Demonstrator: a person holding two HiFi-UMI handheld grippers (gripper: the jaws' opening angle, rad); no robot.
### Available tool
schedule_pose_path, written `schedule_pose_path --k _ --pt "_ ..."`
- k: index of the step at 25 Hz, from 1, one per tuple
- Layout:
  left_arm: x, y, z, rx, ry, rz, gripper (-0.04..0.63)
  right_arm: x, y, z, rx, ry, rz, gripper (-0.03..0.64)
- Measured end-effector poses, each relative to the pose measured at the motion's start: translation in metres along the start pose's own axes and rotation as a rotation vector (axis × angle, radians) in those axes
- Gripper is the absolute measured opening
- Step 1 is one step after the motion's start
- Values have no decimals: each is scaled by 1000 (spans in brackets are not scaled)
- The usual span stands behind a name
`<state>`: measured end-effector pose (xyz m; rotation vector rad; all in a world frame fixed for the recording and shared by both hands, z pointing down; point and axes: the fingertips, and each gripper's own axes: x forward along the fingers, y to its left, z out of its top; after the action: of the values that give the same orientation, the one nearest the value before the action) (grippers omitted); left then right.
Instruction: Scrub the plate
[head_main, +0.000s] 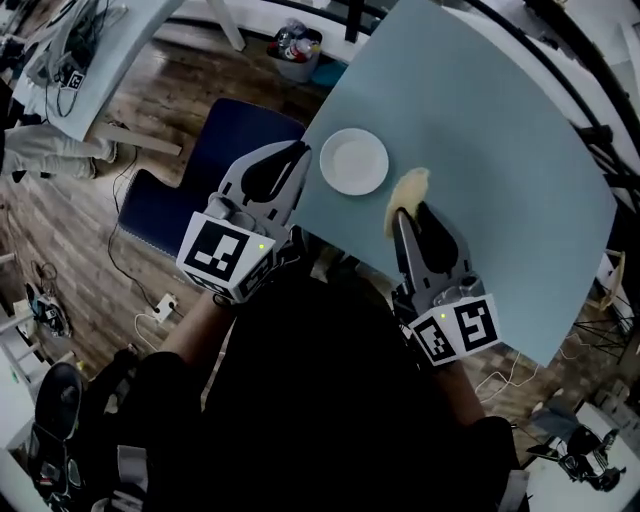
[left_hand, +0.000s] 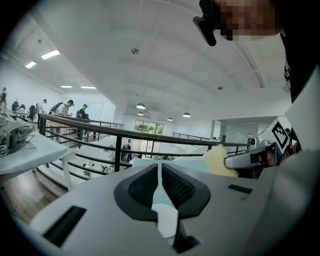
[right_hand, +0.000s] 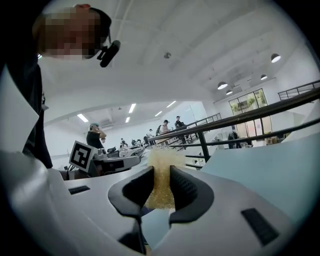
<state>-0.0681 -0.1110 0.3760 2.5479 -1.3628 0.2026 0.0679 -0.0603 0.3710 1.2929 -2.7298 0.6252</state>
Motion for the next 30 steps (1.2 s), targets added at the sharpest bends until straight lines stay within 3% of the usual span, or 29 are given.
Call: schedule_pose_path --k 7,30 --pt "8 12 -12 -44 20 3 37 17 15 -14 -24 42 55 104" --pt "32 19 -13 -5 58 -23 37 34 9 -9 -49 55 59 104"
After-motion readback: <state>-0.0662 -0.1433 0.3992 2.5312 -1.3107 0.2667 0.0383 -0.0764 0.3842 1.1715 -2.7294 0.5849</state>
